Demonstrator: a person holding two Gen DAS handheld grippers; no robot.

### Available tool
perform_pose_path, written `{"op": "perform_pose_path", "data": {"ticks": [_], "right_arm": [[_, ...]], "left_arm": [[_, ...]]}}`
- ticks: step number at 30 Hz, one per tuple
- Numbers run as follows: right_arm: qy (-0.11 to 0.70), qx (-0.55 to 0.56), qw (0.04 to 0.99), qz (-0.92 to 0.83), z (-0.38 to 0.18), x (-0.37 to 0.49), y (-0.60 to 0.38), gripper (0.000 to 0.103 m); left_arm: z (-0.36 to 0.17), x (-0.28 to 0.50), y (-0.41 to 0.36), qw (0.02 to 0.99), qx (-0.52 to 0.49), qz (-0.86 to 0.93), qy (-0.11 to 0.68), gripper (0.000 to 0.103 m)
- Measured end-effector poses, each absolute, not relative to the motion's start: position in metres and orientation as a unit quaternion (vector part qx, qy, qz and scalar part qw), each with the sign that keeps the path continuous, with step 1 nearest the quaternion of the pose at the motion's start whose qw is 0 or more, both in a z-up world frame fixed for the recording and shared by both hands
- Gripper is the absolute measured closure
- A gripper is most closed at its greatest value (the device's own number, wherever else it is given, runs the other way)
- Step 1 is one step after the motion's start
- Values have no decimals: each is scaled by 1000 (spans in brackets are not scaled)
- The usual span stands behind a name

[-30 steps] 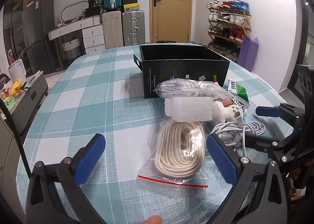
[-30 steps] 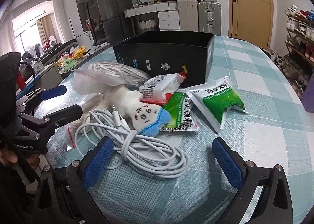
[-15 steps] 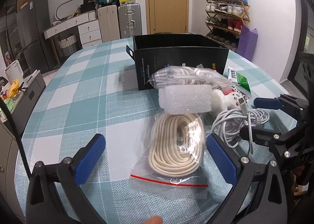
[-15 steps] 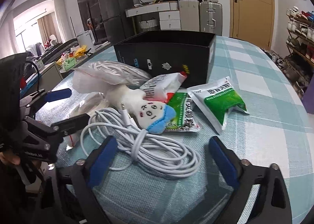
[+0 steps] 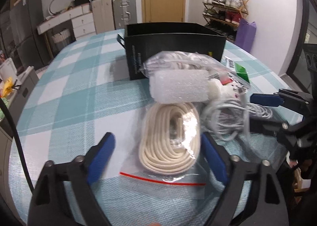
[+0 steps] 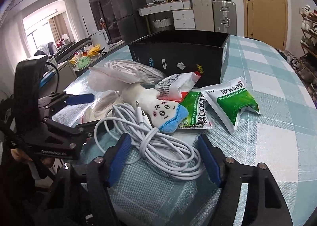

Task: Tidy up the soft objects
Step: 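Grasp the bagged white rope with the left tool while the right tool grasps the white cable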

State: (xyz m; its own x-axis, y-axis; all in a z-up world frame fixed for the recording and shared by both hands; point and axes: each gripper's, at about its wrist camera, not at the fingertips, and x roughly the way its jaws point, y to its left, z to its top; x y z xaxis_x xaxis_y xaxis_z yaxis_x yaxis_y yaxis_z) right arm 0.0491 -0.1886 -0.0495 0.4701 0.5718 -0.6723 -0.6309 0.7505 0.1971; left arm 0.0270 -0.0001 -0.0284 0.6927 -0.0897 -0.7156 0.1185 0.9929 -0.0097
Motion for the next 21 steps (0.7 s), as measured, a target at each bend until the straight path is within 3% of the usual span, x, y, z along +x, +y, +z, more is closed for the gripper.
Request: {"op": "perform_pose_path", "data": {"ticks": [4,7,19,21], "right_arm": [[378,-47,850,363,-49,46,-191,46],[375,-62,847,372,-49,42,-189,46],[366,-138,820,418,-52,40,-168,46],[367,-137,815,428,-52,41,-164,50]], "left_arm": [[-26,20,-5,922,29,-81,378,48],[-24,16,-4,924,25,-88,372,56],[-22,13,-1,925,7,-105,364,62],[-22,13,-1,926,6,-105,363,63]]}}
